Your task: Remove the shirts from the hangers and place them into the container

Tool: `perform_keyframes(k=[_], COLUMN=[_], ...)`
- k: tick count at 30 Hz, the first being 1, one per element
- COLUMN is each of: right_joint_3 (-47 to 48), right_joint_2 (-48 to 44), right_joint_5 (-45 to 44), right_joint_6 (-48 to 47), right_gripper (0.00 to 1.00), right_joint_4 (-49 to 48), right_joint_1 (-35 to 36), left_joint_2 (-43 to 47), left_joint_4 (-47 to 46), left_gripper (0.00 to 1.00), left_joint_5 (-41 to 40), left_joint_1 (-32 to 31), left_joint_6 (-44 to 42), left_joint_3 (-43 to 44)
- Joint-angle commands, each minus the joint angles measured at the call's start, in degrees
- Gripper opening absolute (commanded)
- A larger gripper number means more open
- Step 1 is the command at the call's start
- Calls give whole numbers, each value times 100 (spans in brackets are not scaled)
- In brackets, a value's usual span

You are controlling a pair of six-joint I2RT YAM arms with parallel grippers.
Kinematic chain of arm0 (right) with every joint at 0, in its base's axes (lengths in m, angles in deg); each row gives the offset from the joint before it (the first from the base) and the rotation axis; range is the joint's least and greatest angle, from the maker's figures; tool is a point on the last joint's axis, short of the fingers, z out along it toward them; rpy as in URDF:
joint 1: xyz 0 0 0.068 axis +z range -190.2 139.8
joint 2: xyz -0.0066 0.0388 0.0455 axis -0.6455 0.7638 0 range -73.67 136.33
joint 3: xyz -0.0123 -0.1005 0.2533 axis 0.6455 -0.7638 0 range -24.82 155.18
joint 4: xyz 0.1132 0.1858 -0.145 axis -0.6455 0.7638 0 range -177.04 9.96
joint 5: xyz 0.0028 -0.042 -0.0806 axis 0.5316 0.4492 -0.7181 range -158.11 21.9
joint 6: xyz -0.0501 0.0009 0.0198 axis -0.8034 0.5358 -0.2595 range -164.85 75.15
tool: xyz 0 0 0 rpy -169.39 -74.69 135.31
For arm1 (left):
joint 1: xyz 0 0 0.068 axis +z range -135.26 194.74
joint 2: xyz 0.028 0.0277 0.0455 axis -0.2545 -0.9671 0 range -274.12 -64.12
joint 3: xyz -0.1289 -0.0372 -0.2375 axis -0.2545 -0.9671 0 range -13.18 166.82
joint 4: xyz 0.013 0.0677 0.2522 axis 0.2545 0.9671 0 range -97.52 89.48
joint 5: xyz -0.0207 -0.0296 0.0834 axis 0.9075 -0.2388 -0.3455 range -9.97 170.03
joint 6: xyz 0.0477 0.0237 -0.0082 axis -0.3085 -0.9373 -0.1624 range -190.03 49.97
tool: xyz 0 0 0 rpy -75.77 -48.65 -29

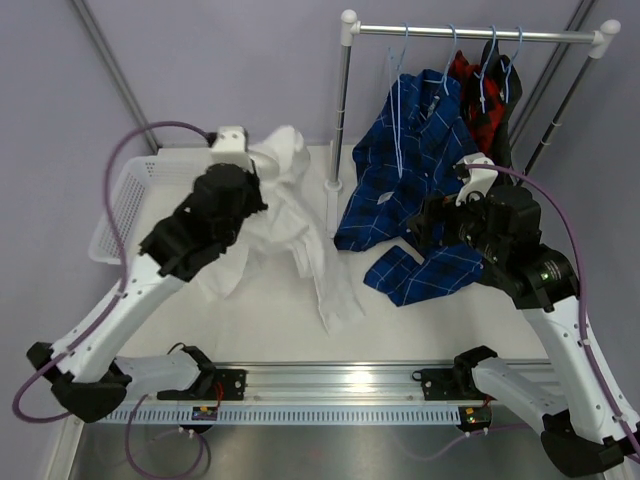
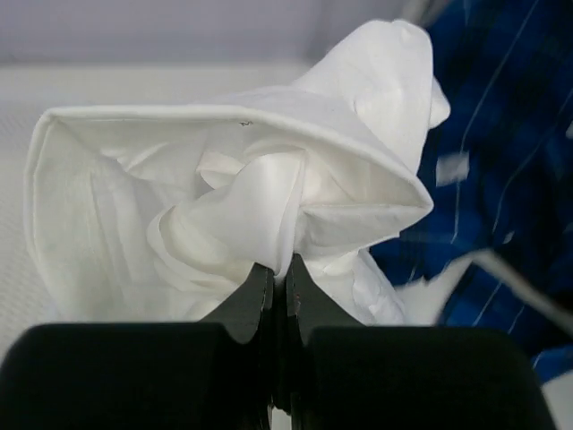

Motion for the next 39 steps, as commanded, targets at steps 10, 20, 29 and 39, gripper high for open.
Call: perform_keyframes(k=[10,20,29,39], right_joint_3=[176,-159,-387,-466], right_joint_2=[24,68,120,261], right_joint_5=[857,1289,1658,1807], right_joint_6=[143,275,407,434], right_gripper=[100,99,99,99], right_joint_4=[-229,-493,-651,-739], right_joint_1=[-21,-12,-21,-21], left_joint_2=[-32,-1026,-1342,-903], left_joint_4=[-369,-843,-1651,-3014], left_gripper=[0,0,0,0], left_joint_5=[-1932,-1431,-974,-464], left_joint_1=[2029,3122,3659,3659], left_joint_6=[-1933,-2521,-2935,-3523], left_joint_3=[3123,4812,5208,5058])
